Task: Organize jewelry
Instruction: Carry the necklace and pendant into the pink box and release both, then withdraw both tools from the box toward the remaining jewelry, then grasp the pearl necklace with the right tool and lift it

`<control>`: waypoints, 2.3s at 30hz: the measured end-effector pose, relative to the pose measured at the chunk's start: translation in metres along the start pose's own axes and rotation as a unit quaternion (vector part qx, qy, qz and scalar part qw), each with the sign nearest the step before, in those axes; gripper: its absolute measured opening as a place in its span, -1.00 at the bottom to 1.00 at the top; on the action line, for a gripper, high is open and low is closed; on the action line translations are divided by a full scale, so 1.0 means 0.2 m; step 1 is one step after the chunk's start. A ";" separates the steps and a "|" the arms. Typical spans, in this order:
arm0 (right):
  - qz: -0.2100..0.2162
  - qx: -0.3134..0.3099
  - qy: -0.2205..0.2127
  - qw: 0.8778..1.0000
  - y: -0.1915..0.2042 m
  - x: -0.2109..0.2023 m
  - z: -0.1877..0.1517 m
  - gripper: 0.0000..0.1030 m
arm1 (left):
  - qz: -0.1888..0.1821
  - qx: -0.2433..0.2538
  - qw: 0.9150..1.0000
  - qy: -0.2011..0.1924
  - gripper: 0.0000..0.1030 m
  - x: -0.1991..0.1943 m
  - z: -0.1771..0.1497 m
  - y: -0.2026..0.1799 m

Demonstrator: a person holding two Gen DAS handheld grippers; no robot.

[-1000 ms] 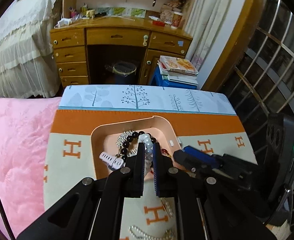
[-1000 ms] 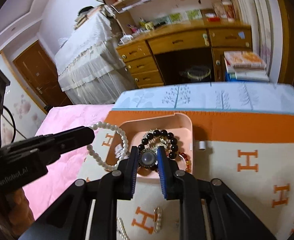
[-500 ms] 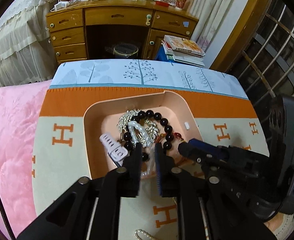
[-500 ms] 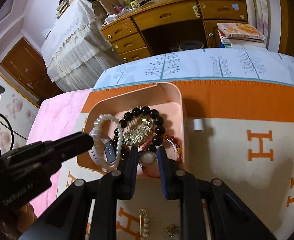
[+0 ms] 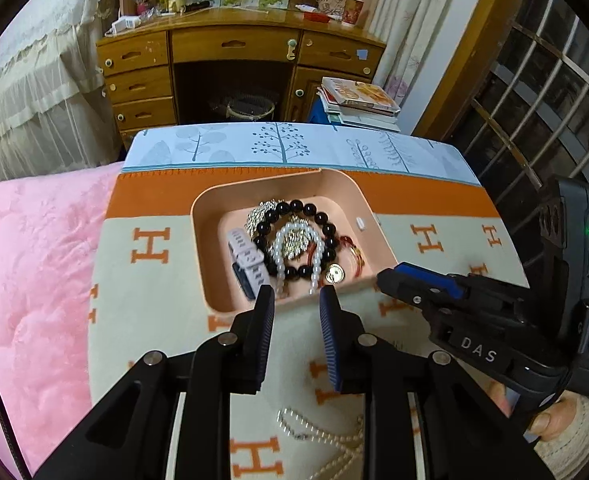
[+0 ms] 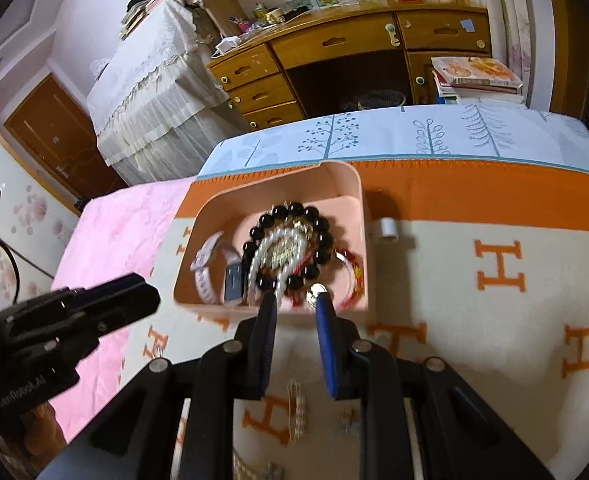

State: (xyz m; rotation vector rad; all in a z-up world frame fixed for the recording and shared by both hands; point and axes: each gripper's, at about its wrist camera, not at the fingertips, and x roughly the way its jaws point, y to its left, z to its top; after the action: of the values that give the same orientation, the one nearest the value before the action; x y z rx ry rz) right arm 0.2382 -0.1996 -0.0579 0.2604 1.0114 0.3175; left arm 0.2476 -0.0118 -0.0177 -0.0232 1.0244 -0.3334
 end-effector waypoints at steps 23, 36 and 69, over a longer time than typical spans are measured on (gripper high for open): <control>0.002 -0.081 0.037 0.996 0.16 -0.18 -0.71 -0.51 | 0.042 0.017 0.999 -0.021 0.33 -0.22 -0.77 -0.03; -0.022 -0.104 0.039 0.994 0.22 -0.04 -0.81 -0.33 | 0.011 -0.033 0.999 -0.018 0.33 -0.18 -0.95 0.07; -0.006 -0.113 0.004 0.994 0.34 0.00 -0.79 -0.90 | -0.018 -0.075 0.996 -0.032 0.34 -0.18 -1.01 0.24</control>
State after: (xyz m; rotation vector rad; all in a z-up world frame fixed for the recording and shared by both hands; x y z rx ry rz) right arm 0.0933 -0.1264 -0.1128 0.0488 0.9752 0.4191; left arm 0.0732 0.0709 -0.1015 -0.1870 0.9836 -0.2867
